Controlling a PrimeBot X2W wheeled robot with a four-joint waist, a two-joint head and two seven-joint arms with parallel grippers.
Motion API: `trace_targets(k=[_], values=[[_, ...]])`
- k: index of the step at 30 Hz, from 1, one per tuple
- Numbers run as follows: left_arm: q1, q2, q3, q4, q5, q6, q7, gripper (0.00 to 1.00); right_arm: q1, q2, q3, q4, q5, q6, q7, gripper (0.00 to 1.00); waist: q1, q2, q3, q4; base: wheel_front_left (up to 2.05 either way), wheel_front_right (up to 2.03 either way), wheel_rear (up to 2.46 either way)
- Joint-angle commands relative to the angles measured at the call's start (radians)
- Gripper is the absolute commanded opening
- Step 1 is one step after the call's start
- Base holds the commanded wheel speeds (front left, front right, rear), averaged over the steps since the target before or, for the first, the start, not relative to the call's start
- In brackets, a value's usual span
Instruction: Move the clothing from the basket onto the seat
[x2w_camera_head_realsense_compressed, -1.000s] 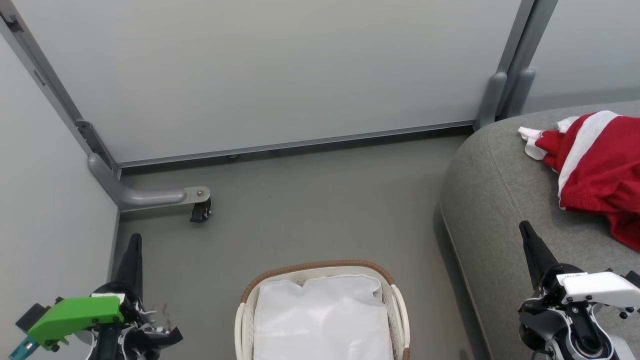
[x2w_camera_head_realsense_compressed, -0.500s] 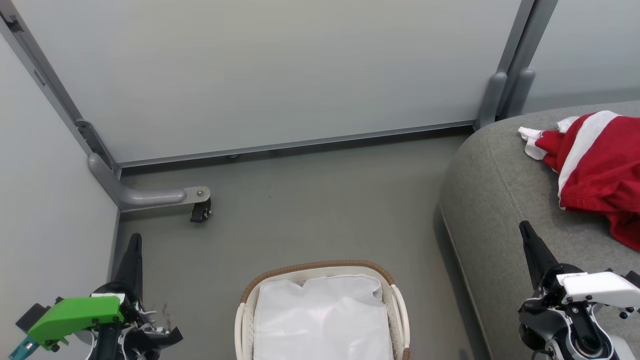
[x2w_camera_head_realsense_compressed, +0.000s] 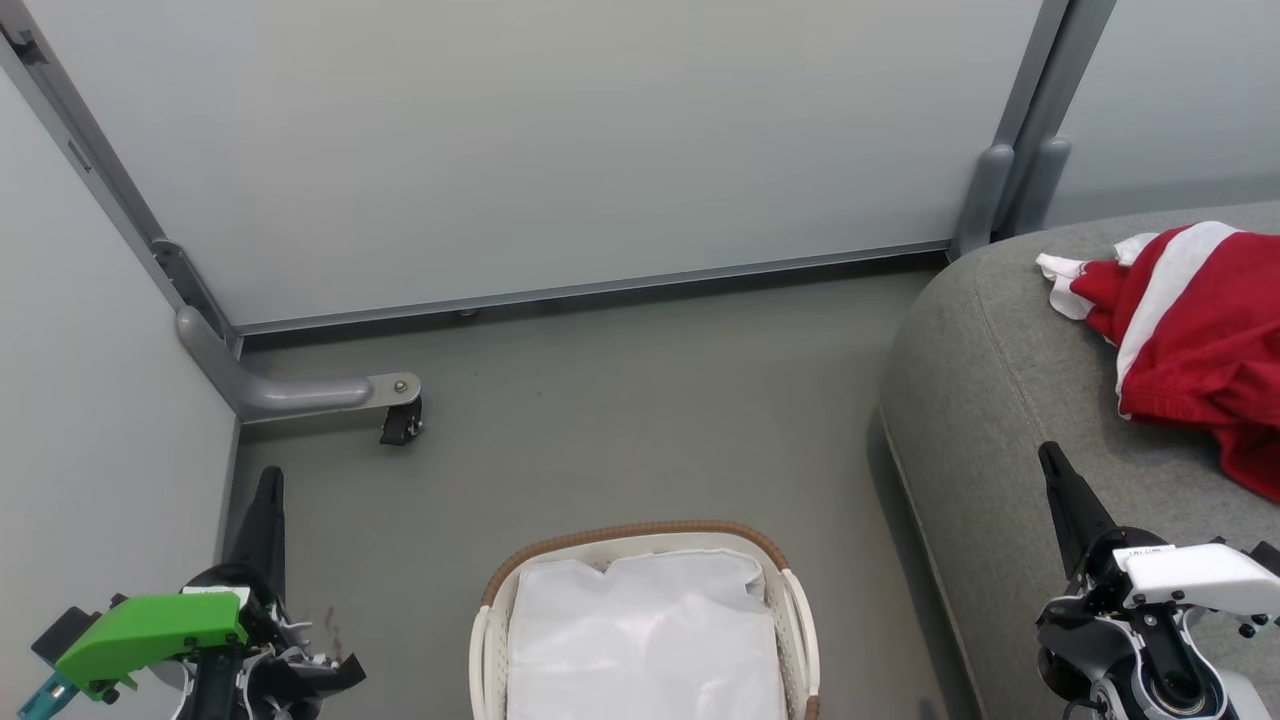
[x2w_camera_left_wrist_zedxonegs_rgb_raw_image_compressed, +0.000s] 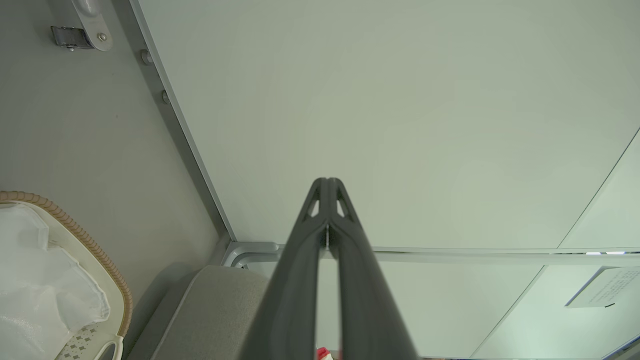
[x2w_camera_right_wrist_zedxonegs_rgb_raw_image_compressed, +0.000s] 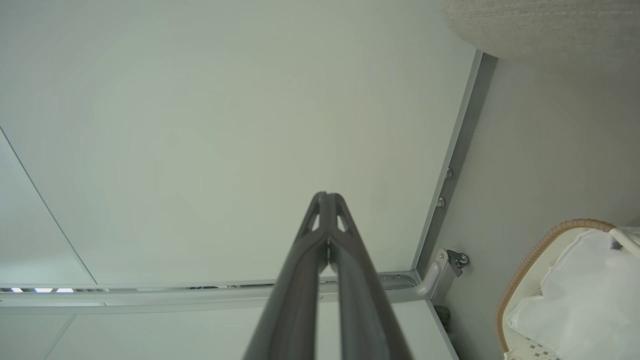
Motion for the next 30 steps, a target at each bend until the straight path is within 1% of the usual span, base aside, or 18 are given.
trace_targets(k=[1,30], values=[[-0.011,0.007,0.002,-0.001,-0.003,-0.006,0.003,0.0,0.011,-0.006,-0.002,-0.003,0.003,0.0,0.001,0.0,0.0,0.0,0.0,0.0,0.0,0.0,0.0],[-0.011,0.007,0.002,-0.001,-0.003,-0.006,0.003,0.0,0.011,-0.006,-0.002,-0.003,0.003,0.0,0.001,0.0,0.0,0.0,0.0,0.0,0.0,0.0,0.0]])
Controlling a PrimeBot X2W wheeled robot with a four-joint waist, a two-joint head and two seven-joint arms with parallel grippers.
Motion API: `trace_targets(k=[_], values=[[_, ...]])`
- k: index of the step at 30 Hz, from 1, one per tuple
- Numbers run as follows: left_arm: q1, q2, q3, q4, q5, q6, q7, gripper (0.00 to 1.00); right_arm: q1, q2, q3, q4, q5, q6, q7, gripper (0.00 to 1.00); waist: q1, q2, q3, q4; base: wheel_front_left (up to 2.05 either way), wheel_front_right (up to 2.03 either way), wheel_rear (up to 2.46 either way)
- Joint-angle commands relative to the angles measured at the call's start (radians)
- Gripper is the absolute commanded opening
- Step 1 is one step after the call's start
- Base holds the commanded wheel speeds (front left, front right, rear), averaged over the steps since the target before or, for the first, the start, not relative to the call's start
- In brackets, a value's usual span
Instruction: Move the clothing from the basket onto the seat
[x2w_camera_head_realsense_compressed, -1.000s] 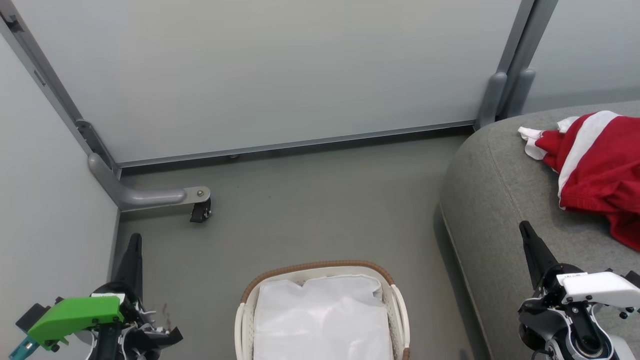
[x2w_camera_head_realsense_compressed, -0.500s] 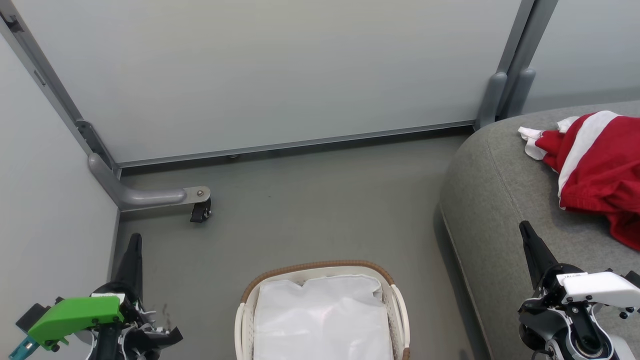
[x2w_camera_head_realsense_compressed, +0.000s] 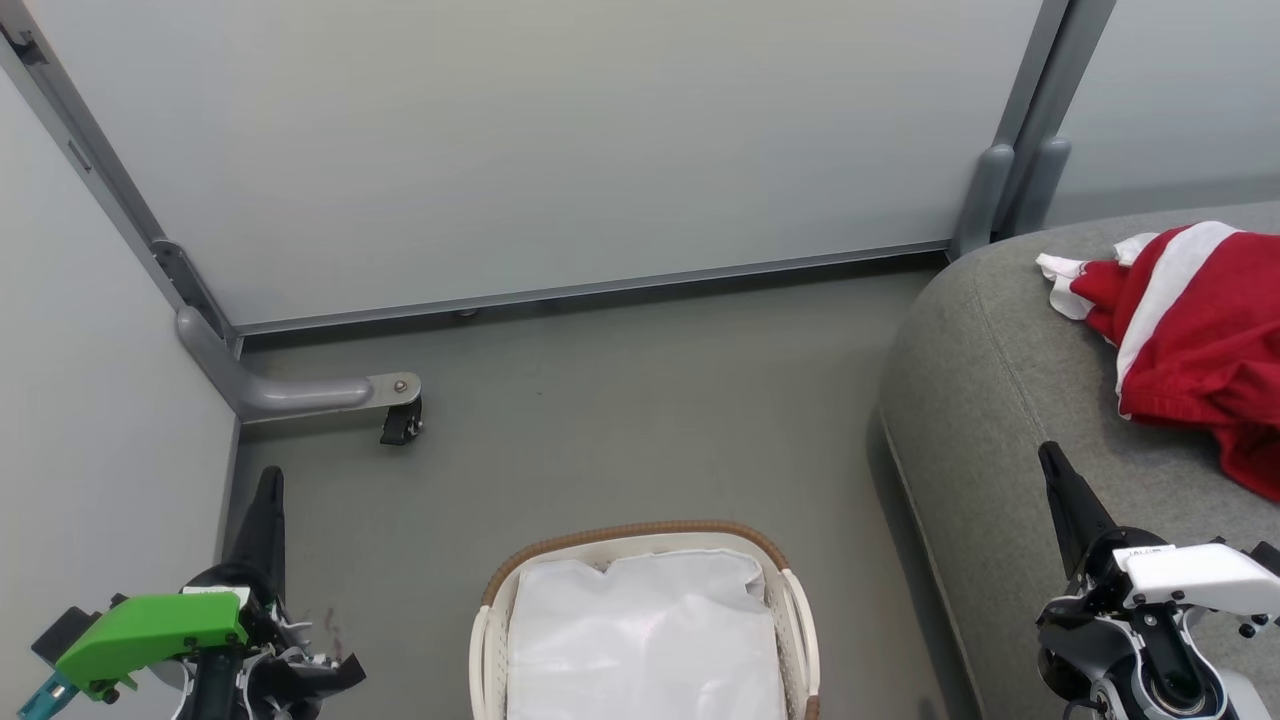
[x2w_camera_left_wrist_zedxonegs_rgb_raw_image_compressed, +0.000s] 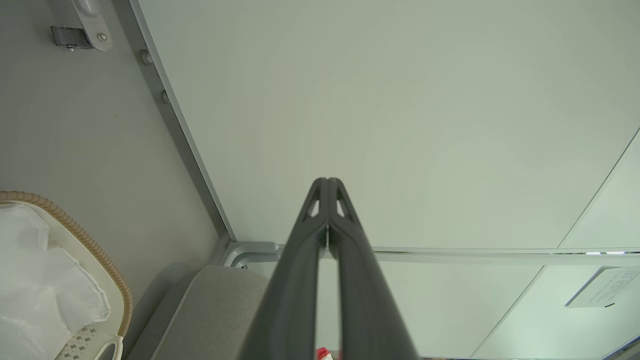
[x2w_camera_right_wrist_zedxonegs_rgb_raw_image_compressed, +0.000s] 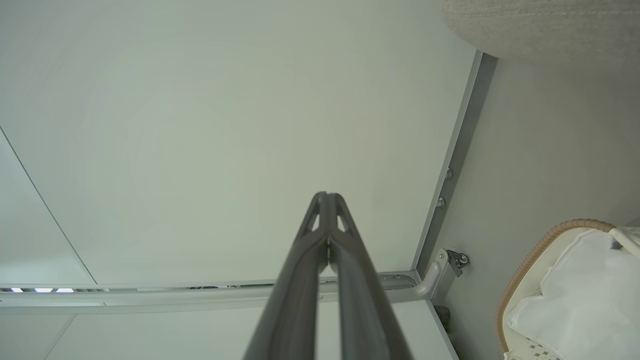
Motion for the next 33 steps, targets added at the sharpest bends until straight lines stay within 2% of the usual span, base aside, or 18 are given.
trace_targets(k=[1,33], values=[[-0.011,0.007,0.002,-0.001,-0.003,-0.006,0.003,0.0,0.011,-0.006,-0.002,-0.003,0.003,0.0,0.002,0.0,0.0,0.0,0.0,0.0,0.0,0.0,0.0],[-0.01,0.007,0.002,-0.001,-0.003,-0.006,0.003,0.0,0.011,-0.006,-0.002,-0.003,0.003,0.0,0.002,0.0,0.0,0.0,0.0,0.0,0.0,0.0,0.0]])
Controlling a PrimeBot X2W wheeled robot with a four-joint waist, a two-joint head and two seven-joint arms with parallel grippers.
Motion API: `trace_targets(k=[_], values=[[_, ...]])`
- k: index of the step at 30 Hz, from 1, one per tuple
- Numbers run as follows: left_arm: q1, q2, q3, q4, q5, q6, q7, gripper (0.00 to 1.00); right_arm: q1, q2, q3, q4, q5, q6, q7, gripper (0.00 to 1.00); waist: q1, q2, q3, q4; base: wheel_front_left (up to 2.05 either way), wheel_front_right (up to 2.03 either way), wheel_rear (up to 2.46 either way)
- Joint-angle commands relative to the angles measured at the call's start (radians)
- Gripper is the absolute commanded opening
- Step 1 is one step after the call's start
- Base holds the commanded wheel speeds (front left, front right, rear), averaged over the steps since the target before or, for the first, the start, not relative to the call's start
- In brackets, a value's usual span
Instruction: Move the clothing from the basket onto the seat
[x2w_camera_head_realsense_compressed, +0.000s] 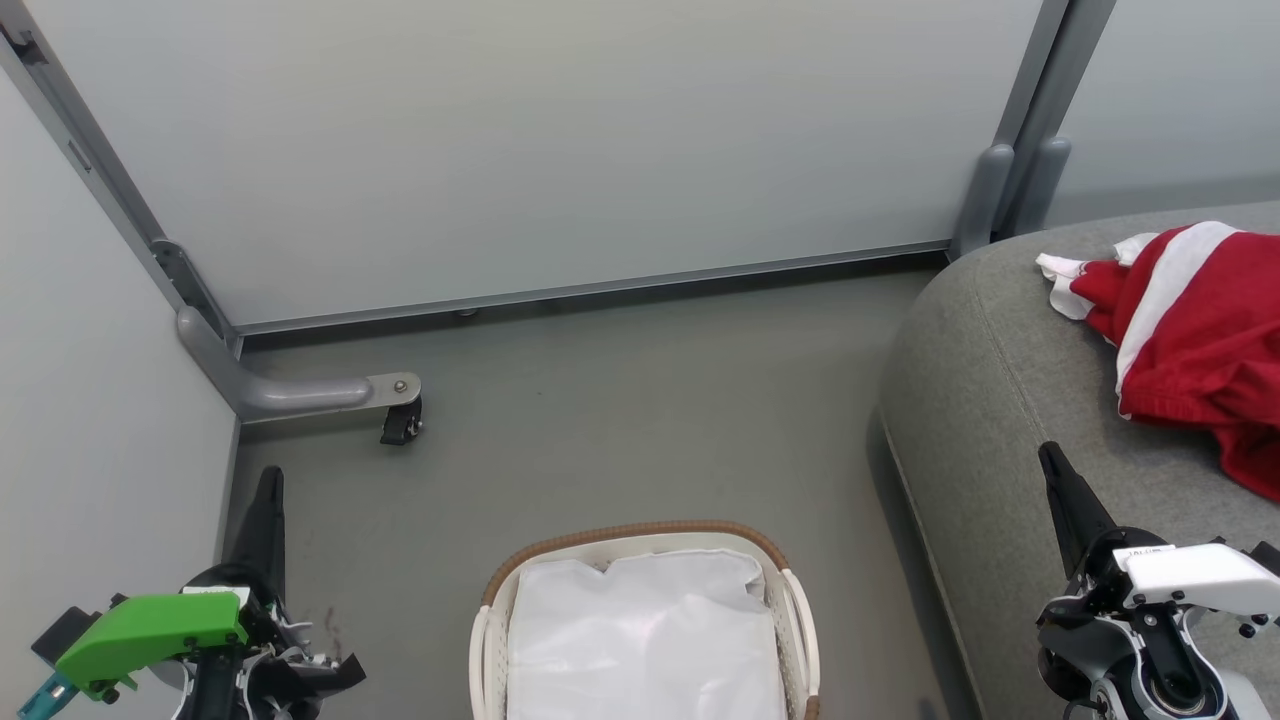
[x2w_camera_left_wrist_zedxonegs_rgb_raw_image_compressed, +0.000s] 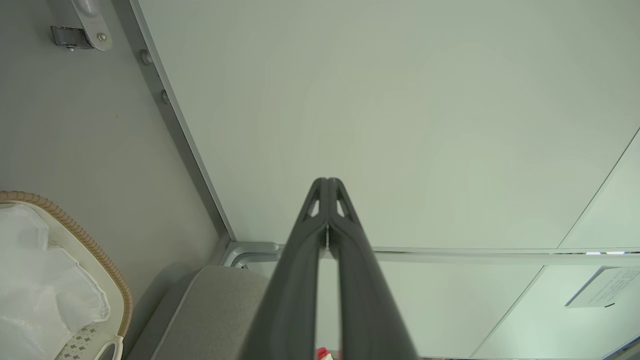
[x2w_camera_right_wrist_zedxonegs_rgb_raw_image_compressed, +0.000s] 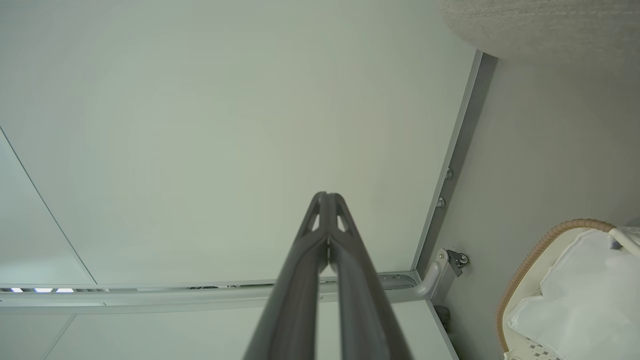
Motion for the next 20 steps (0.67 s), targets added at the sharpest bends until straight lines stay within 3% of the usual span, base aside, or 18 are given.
trace_targets(k=[1,20], values=[[-0.01,0.007,0.002,-0.001,-0.003,-0.006,0.003,0.0,0.011,-0.006,-0.002,-0.003,0.003,0.0,0.001,0.0,0.0,0.0,0.0,0.0,0.0,0.0,0.0],[-0.01,0.007,0.002,-0.001,-0.003,-0.006,0.003,0.0,0.011,-0.006,-0.002,-0.003,0.003,0.0,0.001,0.0,0.0,0.0,0.0,0.0,0.0,0.0,0.0]])
